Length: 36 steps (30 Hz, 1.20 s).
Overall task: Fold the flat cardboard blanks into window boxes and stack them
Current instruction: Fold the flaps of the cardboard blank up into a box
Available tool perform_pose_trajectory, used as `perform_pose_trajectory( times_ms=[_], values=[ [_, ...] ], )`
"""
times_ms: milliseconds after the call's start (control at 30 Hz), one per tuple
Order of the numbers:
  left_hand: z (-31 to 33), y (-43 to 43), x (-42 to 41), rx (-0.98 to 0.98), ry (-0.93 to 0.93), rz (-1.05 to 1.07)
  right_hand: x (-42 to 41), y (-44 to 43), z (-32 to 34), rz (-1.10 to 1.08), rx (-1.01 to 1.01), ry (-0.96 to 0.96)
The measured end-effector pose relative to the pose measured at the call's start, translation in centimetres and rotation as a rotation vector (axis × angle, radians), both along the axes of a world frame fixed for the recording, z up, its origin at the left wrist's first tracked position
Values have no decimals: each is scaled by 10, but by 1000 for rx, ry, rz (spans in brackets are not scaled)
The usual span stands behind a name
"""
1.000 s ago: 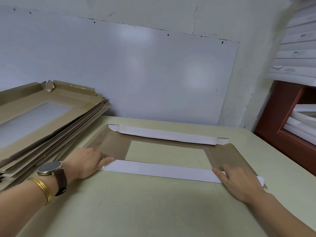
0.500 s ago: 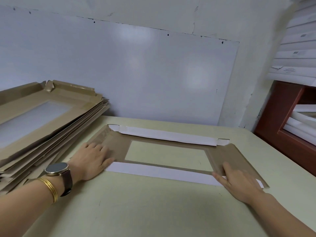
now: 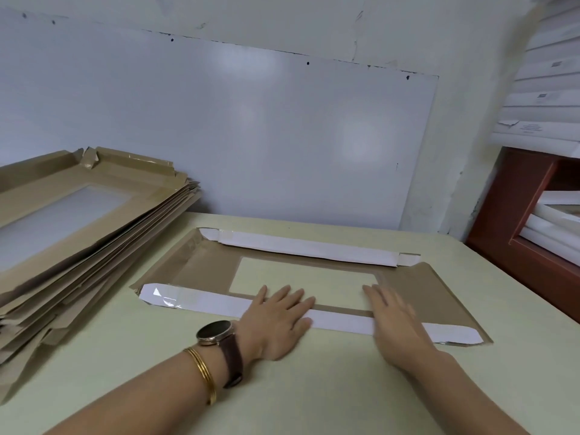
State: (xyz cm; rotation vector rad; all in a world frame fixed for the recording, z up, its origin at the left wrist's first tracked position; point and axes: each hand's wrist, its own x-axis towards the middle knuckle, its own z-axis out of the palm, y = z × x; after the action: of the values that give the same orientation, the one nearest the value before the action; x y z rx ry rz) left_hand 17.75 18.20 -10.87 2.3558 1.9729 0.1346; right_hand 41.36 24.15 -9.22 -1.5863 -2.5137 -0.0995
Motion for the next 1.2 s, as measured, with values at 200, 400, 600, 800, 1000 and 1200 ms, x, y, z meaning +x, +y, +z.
perform_pose_trajectory(
  times_ms=[200,400,600,800,1000,1200],
  values=[
    [-4,4,9,11,60,39,-89,-36,3,235,-232,167],
    [-5,9,-2,-3,117,1,-110,-36,4,287,-456,255],
    [-4,14,-2,-54,34,33,-106,-26,-2,277,-508,263],
    [-5,15,-4,-64,3,88,-89,-17,-9,249,-412,113],
    [-3,6,-26,-80,-50,195,-77,-10,-15,257,-355,-6],
    [-2,-5,-64,-57,-41,288,-44,1,-17,232,-340,-3]
  ],
)
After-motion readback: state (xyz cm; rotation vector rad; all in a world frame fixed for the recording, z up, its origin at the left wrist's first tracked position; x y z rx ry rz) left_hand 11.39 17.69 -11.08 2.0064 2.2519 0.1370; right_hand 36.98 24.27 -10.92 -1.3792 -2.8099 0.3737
